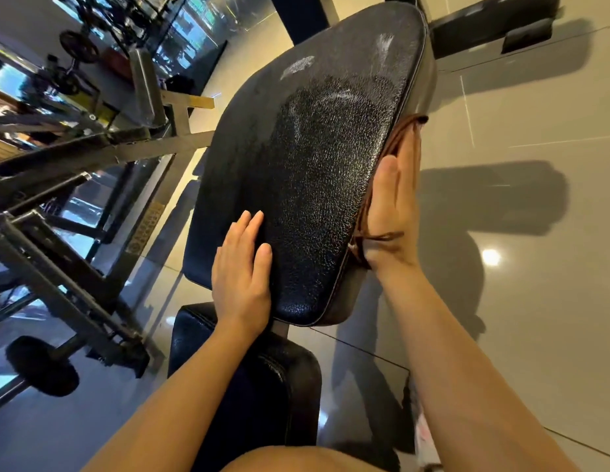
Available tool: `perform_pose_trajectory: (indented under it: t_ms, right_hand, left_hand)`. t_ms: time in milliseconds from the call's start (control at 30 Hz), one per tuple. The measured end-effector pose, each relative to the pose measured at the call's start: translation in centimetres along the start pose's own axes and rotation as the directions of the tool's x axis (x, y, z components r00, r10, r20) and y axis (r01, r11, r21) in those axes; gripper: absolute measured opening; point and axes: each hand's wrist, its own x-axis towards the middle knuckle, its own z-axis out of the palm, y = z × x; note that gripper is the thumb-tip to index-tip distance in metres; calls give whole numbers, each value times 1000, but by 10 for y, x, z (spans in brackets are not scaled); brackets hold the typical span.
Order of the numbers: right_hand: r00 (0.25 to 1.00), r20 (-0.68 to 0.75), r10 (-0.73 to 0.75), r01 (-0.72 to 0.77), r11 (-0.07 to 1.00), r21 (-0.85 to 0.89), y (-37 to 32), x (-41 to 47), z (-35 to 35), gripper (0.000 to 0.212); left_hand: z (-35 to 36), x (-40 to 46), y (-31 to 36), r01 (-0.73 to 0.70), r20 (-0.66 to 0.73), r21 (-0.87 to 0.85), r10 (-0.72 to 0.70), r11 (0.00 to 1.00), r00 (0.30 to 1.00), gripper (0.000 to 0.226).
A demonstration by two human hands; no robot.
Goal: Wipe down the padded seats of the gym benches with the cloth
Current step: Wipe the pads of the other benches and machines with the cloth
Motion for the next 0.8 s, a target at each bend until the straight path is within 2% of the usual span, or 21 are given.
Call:
perform_pose_trajectory:
  t_ms: [67,133,167,233,300,400,467,533,633,800]
  right_hand:
    - [1000,-9,-14,14,1000,-1,-5,1,2,67]
    - [976,12,-218,217,965,-145,-1,-23,-4,47]
    - [957,20,-291,290,943,-163,0,-43,-6,48]
    - [941,60,-334,339,917,-209,11,-90,-15,54]
    - [950,125,-286,310,915,-260,27,-118,-19,57]
    - [955,136,-266,292,923,-249,21,-99,-18,55]
    - [961,100,-259,274,942,-195,8,-62,-16,54]
    - [976,40,-214,218,966,-137,-3,-16,-12,63]
    - [972,-20,-233,228,961,-154,-17,15,-12,59]
    - [965,90,-248,260,950,-170,4,-59,-23,51]
  left_hand:
    - [0,1,1,-2,4,7,2,1000,1000,50]
    - [0,0,1,-1,3,2,1,1000,1000,50]
    - [0,0,1,-2,1,0,2,1000,1000,49]
    - [1,0,2,-5,-2,-1,5,1000,1000,48]
    - [1,-1,1,0,5,-1,0,1000,1000,47]
    - [0,0,-2,-4,4,-15,4,1000,1000,44]
    - [1,0,-3,6,11,-30,-5,1000,1000,43]
    - [1,0,-3,9,10,-34,-9,999,1000,42]
    - [1,1,-3,-7,3,-33,7,999,1000,44]
    - [2,0,-3,-25,-12,-14,25,1000,1000,46]
